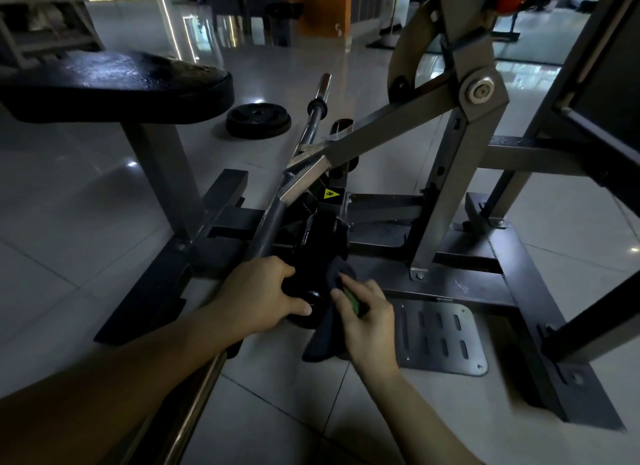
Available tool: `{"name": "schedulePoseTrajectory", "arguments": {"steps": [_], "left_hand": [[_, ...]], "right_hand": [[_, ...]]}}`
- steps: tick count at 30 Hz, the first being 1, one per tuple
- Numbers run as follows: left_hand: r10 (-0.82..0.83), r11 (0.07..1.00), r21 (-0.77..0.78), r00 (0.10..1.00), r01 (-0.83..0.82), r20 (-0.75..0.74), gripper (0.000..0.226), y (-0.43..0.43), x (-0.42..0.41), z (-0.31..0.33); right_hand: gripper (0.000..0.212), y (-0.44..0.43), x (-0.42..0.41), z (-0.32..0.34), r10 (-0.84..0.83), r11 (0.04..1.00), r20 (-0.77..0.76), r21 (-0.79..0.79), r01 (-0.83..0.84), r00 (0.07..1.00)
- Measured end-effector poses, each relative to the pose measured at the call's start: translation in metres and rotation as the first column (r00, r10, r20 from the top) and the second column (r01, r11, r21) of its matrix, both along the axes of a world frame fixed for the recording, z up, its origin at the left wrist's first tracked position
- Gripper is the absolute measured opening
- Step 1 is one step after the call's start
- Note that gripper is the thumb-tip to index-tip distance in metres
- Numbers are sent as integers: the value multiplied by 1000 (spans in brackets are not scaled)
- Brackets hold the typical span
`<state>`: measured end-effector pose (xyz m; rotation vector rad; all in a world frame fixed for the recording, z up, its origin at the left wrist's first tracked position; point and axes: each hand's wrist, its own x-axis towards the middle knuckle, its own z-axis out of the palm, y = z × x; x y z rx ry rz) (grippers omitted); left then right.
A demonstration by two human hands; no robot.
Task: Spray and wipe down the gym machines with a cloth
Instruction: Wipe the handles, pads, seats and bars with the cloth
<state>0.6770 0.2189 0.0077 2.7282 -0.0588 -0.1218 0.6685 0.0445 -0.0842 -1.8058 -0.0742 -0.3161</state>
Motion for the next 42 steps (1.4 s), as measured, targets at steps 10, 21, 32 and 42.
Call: {"name": "schedulePoseTrajectory", "arguments": {"steps": [10, 21, 32, 42], "left_hand": [[-17, 999, -33, 997, 20, 76, 54, 0, -10, -7], [-27, 1000, 11, 990, 26, 137, 70, -4, -16, -6], [-53, 996, 77, 973, 37, 226, 58, -10, -24, -8], [123, 991, -55, 989, -119, 78, 49, -20, -18, -11]], "right_hand": [[67, 13, 26, -5, -39, 961, -382, 239, 139, 923], [83, 26, 16, 5, 242, 837, -487, 542, 74, 839], [62, 21, 10, 3, 369, 698, -474, 709, 98, 799], [100, 36, 21, -4, 253, 803, -539, 580, 136, 803]]}}
